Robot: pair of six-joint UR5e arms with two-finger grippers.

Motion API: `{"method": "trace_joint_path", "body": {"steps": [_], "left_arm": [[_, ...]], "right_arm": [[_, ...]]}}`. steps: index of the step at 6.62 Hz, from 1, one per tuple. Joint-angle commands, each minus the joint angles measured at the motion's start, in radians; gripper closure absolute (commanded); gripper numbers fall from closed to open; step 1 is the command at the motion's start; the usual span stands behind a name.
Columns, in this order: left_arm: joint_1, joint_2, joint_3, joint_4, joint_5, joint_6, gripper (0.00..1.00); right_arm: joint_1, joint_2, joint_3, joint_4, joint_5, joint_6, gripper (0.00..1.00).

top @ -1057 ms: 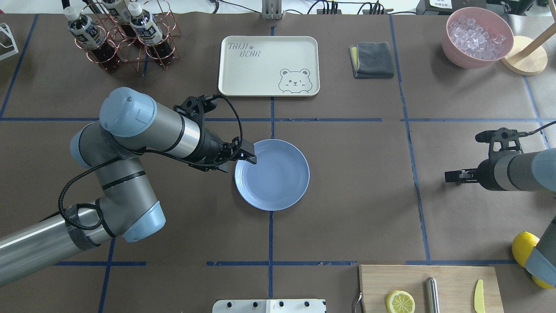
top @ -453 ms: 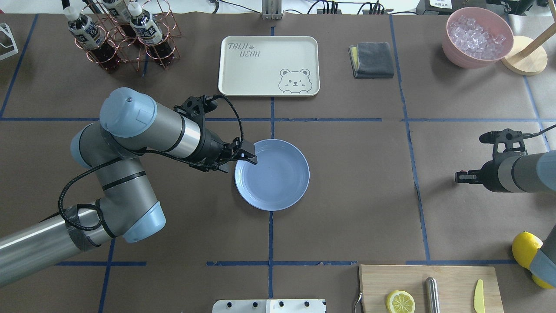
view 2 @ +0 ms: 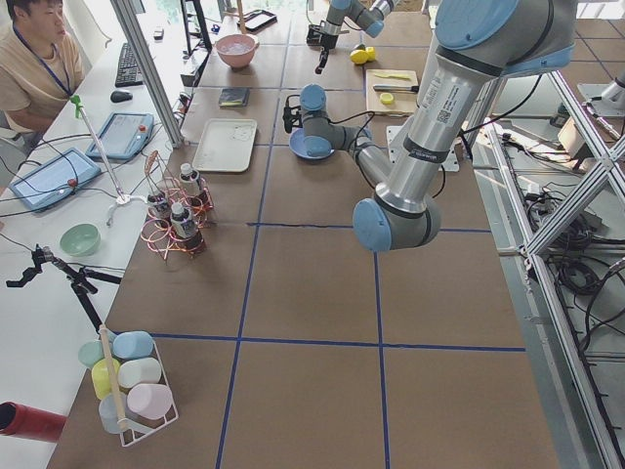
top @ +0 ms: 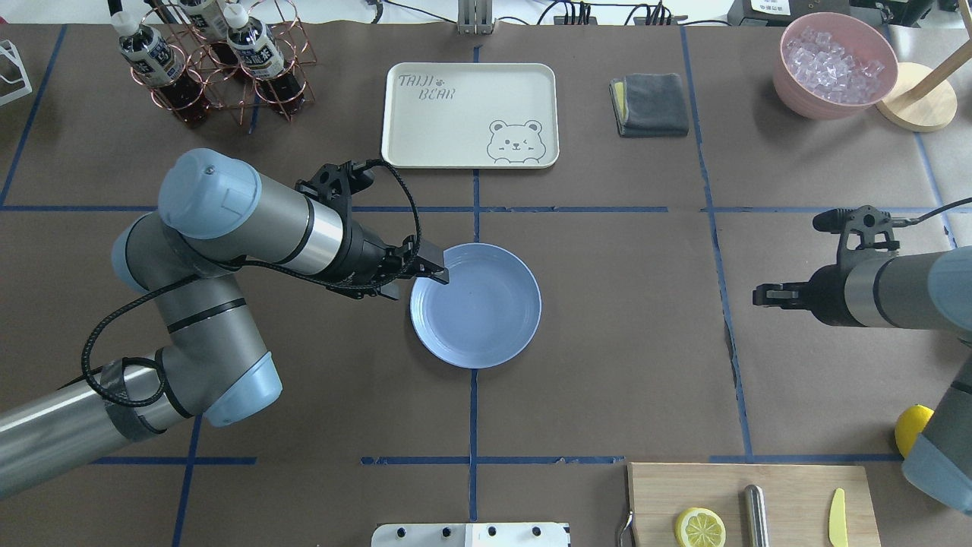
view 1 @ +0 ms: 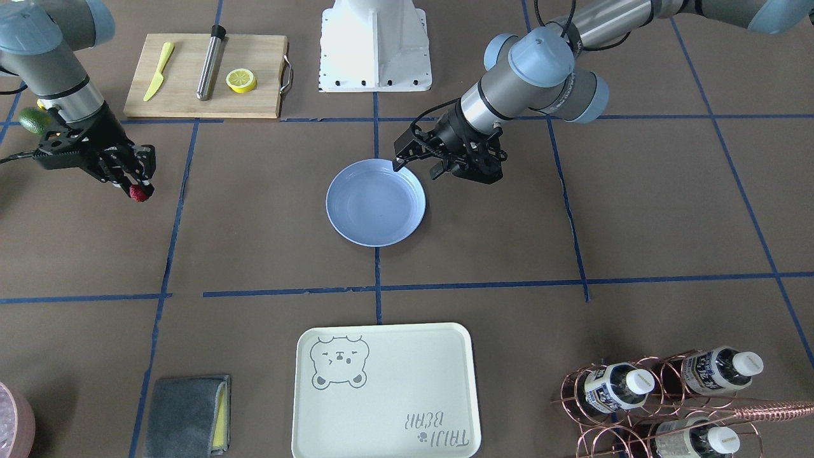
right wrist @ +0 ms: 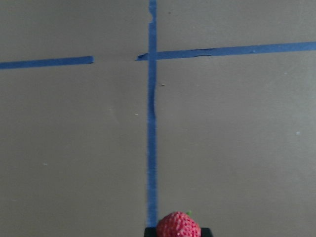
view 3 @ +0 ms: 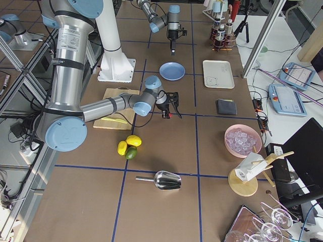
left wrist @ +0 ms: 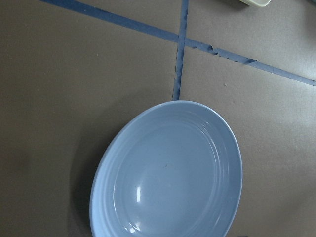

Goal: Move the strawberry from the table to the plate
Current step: 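Carry the strawberry with the right gripper over the plate and release it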

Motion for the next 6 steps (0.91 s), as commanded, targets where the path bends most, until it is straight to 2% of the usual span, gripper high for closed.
{"method": "trace_joint_path", "body": {"steps": [1,2,3,4,5,6], "left_arm": [[-0.048,0.059,-0.099,0.003,-0.009,0.000,0.12],[-0.060,0.148,-0.178,0.000,-0.012,0.006,0.12],[-0.060,0.204,-0.228,0.000,-0.012,0.008,0.12],[-0.065,0.211,-0.230,0.002,-0.011,0.006,0.12],[-0.065,0.227,-0.230,-0.003,-0.009,0.005,0.00],[-0.063,0.226,-0.213,0.001,0.001,0.002,0.00]], "right_arm": [[-0.106,0.182,0.006,-0.024,-0.007,0.239,1.00],[-0.153,0.288,-0.013,-0.075,-0.011,0.275,1.00],[-0.189,0.436,-0.044,-0.217,-0.020,0.342,1.00],[-0.229,0.599,-0.123,-0.340,-0.073,0.481,1.00],[-0.261,0.673,-0.188,-0.352,-0.125,0.534,1.00],[-0.267,0.736,-0.255,-0.358,-0.144,0.546,1.00]]}}
